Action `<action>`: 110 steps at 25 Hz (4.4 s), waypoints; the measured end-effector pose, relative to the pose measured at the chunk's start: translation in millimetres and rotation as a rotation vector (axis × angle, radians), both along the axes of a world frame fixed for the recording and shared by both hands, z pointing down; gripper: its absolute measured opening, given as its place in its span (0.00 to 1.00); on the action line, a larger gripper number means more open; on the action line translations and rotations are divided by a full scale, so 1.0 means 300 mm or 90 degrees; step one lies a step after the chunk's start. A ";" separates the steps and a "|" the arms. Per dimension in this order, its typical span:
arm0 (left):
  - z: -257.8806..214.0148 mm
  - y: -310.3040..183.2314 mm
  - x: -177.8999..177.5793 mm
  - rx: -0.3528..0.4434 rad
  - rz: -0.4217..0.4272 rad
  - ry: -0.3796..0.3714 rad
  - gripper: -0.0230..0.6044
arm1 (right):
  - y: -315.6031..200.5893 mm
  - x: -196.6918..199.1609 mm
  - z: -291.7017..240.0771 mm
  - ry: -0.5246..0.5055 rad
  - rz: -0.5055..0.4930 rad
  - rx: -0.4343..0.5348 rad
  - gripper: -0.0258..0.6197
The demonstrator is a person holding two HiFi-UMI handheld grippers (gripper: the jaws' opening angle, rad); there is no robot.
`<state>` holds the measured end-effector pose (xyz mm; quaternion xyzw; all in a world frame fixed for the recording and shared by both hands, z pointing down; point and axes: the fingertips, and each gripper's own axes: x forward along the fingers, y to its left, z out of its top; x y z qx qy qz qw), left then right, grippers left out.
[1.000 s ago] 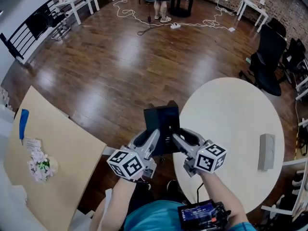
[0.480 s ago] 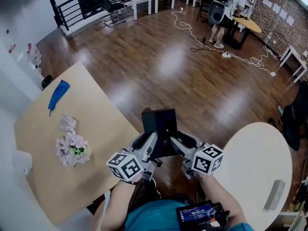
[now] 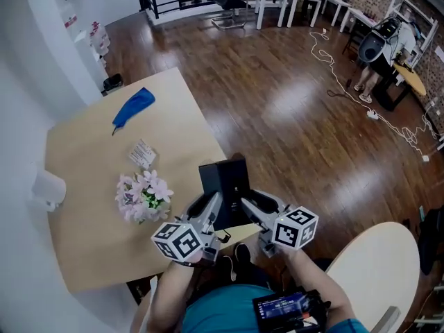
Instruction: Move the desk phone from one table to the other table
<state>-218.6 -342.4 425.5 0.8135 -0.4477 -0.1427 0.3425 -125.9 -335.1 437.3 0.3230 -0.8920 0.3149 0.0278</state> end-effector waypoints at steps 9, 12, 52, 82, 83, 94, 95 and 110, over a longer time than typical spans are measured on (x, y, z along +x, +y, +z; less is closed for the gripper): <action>0.185 0.006 -0.168 -0.075 -0.092 -0.012 0.28 | -0.032 -0.166 0.186 -0.008 -0.091 -0.078 0.28; 0.245 -0.003 -0.174 -0.103 -0.101 -0.020 0.28 | -0.043 -0.174 0.250 -0.013 -0.102 -0.109 0.28; 0.582 0.027 -0.291 -0.243 -0.188 0.003 0.25 | -0.098 -0.214 0.521 0.077 -0.106 -0.152 0.29; -0.297 0.468 -0.077 0.214 -0.029 -0.332 0.06 | 0.393 -0.067 -0.257 0.242 0.227 0.251 0.02; -0.301 0.491 -0.071 0.215 -0.032 -0.337 0.06 | 0.419 -0.059 -0.267 0.243 0.227 0.259 0.02; -0.336 0.796 0.117 0.223 -0.051 -0.384 0.06 | 0.725 0.105 -0.317 0.237 0.218 0.291 0.02; -0.342 0.820 0.131 0.226 -0.056 -0.387 0.06 | 0.753 0.114 -0.321 0.235 0.216 0.290 0.02; -0.325 1.019 0.062 0.218 -0.064 -0.445 0.06 | 0.951 0.087 -0.255 0.233 0.215 0.258 0.03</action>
